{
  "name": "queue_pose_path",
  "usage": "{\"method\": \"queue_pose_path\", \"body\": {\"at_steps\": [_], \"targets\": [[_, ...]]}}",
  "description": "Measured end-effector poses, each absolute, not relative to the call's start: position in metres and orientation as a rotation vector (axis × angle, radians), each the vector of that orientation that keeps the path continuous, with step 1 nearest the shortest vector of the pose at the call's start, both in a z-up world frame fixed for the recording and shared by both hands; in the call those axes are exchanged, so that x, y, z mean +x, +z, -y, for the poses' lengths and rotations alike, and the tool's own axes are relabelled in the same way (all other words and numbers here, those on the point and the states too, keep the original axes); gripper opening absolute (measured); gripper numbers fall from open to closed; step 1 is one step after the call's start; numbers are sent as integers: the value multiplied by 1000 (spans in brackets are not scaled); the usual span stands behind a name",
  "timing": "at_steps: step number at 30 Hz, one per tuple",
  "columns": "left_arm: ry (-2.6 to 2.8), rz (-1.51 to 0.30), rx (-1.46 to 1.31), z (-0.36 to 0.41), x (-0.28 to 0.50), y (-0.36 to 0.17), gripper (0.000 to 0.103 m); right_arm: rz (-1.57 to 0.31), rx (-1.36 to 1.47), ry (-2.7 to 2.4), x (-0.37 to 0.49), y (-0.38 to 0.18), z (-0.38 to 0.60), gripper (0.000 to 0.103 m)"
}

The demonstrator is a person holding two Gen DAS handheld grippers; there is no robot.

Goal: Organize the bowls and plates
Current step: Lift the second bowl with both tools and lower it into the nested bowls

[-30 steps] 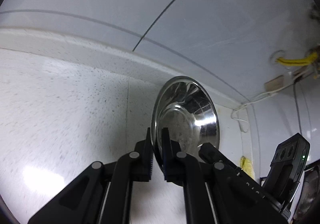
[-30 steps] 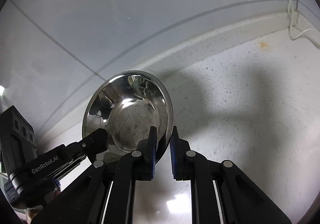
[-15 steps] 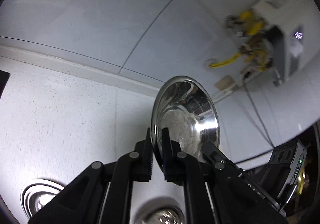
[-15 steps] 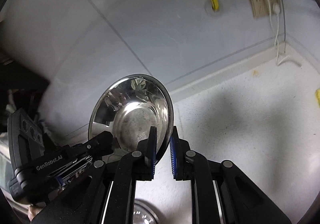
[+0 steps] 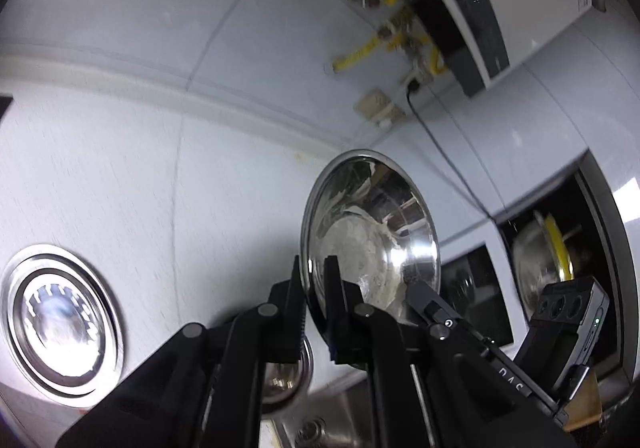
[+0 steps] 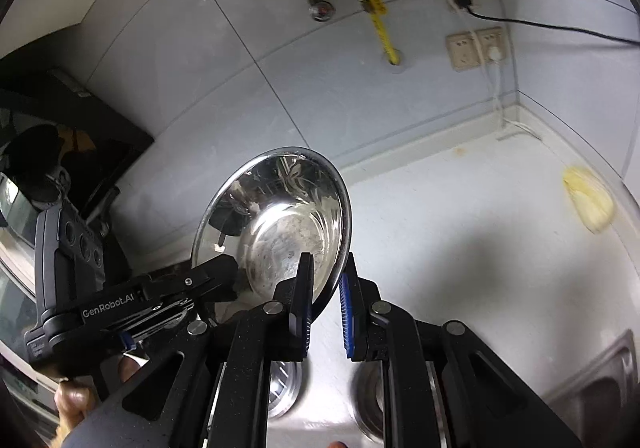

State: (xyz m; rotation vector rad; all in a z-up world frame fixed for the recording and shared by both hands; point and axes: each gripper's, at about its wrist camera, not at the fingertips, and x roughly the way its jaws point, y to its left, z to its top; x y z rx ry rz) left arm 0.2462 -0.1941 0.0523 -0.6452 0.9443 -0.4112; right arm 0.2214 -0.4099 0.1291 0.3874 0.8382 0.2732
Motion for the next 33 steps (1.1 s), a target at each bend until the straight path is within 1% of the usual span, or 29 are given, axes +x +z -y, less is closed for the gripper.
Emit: {"method": "queue_pose_path", "body": {"at_steps": [4, 9, 11, 16, 22, 33], "targets": [[-428, -1044, -639, 219, 233, 2, 7, -906, 398, 228, 201, 95, 435, 12], [-399, -1183, -591, 250, 225, -69, 8, -1031, 472, 173, 190, 20, 465, 12], [-386, -1232, -572, 259, 224, -91, 8, -1088, 494, 149, 188, -9, 473, 12], [-361, -1329, -541, 276, 224, -135, 8, -1177, 558, 117, 187, -58, 490, 12], [-345, -1351, -513, 288, 229, -150, 9, -1206, 584, 116, 186, -75, 494, 12], [-323, -1372, -512, 291, 238, -166, 10, -1227, 579, 131, 179, -84, 490, 12]]}}
